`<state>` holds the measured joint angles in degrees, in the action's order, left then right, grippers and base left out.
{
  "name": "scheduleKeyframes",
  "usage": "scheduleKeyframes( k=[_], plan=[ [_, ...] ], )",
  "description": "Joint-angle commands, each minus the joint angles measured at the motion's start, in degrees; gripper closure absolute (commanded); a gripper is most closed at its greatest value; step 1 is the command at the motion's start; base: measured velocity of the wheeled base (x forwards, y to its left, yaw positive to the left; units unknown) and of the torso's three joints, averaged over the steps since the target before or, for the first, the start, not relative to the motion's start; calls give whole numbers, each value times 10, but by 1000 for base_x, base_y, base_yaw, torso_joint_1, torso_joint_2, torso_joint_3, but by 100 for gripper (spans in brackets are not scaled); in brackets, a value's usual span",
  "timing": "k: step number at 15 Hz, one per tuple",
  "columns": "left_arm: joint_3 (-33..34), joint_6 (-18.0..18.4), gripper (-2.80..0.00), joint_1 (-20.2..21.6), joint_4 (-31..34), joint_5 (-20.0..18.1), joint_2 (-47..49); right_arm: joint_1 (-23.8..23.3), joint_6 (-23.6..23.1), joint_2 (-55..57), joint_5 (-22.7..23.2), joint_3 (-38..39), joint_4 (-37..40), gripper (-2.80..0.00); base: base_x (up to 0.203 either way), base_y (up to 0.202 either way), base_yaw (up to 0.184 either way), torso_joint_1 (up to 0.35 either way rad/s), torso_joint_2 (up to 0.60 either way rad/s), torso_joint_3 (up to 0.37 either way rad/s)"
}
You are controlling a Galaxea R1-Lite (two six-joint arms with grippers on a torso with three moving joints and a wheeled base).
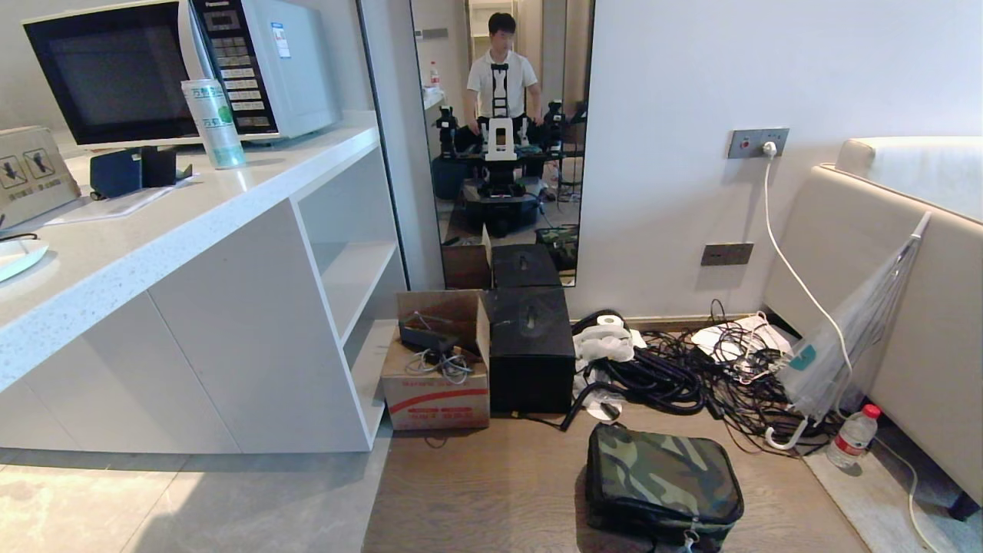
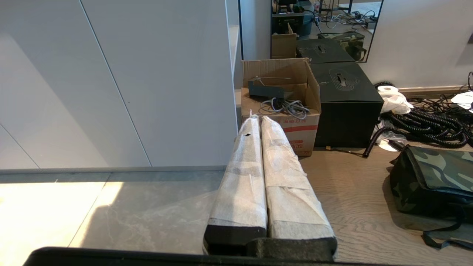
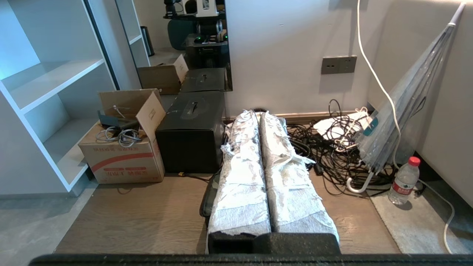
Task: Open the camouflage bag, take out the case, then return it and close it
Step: Open the top of the storage box
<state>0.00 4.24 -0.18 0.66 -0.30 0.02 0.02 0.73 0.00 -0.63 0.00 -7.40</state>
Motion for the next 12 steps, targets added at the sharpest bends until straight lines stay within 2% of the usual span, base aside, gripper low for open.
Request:
scheduleKeyframes(
  k=[1,4,12],
  plan=[
    [-1,7,0,0,0,-1,0,0,0,1,0,23,-1,0,0,0,0,0,0,0],
    [-1,5,0,0,1,-1,0,0,0,1,0,23,-1,0,0,0,0,1,1,-74],
    [-1,7,0,0,1,-2,0,1,0,1,0,23,-1,0,0,0,0,1,2,-190]
  ],
)
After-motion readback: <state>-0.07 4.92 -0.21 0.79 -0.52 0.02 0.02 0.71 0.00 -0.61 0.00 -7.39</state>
